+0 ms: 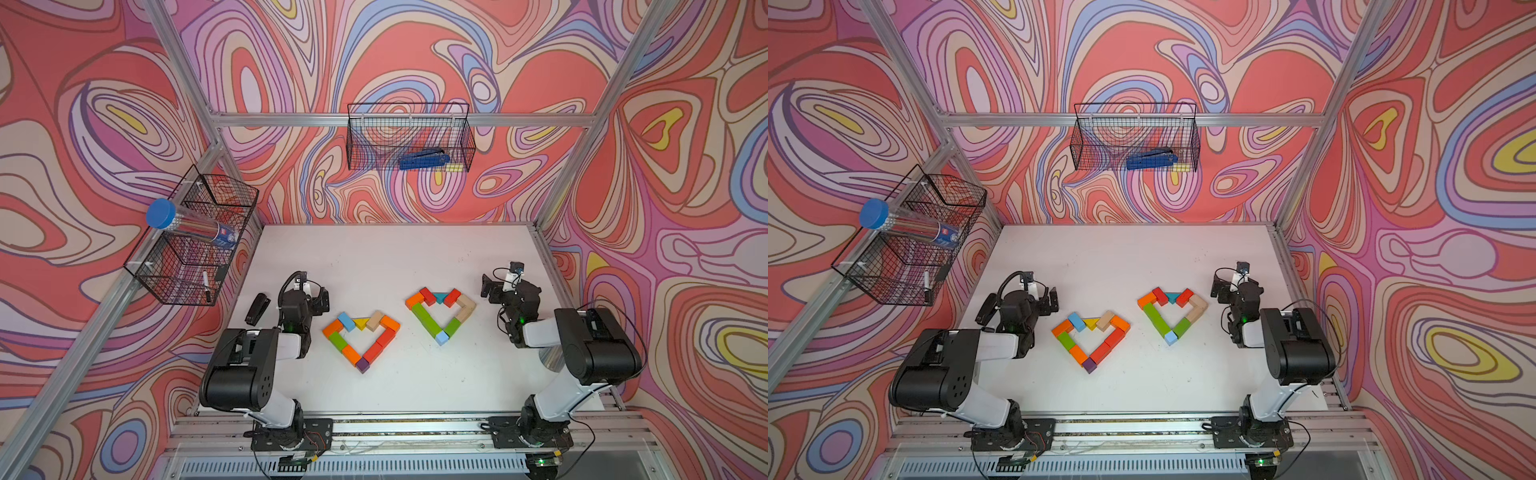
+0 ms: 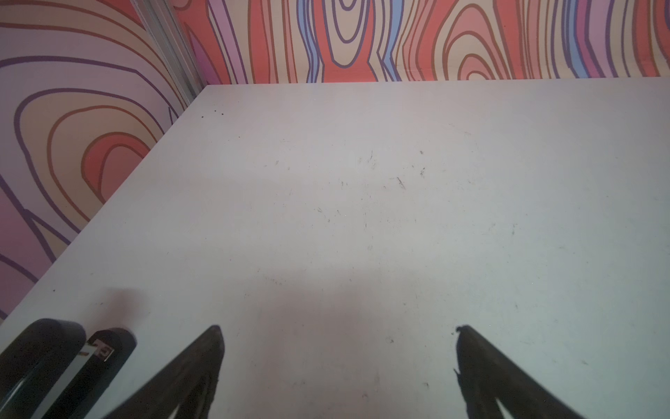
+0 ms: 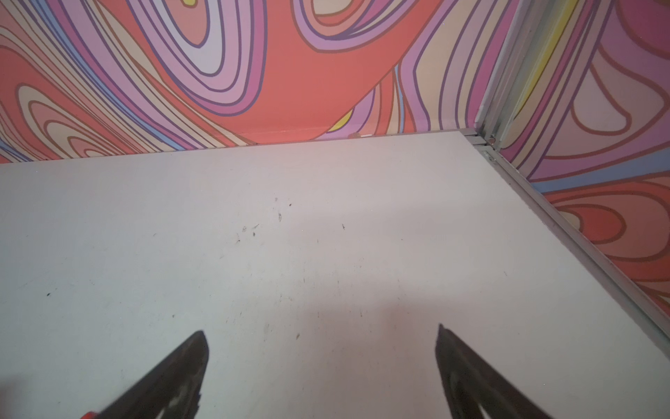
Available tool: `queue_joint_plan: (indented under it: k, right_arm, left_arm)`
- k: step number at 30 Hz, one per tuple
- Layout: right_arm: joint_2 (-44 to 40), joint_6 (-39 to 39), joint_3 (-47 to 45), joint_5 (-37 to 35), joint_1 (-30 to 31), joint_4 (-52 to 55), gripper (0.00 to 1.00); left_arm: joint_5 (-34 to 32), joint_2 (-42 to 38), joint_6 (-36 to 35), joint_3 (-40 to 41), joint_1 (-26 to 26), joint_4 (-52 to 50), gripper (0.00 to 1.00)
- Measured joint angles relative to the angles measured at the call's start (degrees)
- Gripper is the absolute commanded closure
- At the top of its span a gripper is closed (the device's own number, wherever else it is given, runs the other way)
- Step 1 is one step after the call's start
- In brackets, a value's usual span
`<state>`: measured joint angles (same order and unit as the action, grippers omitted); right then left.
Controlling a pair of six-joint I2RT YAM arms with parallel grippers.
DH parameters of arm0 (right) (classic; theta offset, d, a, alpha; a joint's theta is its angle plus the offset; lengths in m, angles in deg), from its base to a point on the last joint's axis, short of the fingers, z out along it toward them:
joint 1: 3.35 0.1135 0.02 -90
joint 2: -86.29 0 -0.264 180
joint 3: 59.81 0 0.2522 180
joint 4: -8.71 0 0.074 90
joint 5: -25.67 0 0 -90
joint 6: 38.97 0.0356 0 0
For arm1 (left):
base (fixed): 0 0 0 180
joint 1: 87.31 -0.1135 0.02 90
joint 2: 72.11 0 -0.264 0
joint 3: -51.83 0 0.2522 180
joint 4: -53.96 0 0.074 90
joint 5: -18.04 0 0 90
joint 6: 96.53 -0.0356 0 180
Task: Assemble a heart with building blocks
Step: Reset both arms
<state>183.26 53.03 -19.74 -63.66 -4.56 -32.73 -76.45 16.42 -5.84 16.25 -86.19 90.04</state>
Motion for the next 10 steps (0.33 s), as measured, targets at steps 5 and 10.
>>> queue_joint_plan:
  k: [5,10]
  right_arm:
    - [0.0,0.0,0.1,0.4,0.0,0.4,0.02]
    - [0.0,0.0,0.1,0.4,0.0,0.8,0.02]
  left_arm:
    - [0.0,0.0,0.0,0.0,0.0,0.0,0.01]
    - [0.0,0.0,0.0,0.0,0.0,-0.3,0.01]
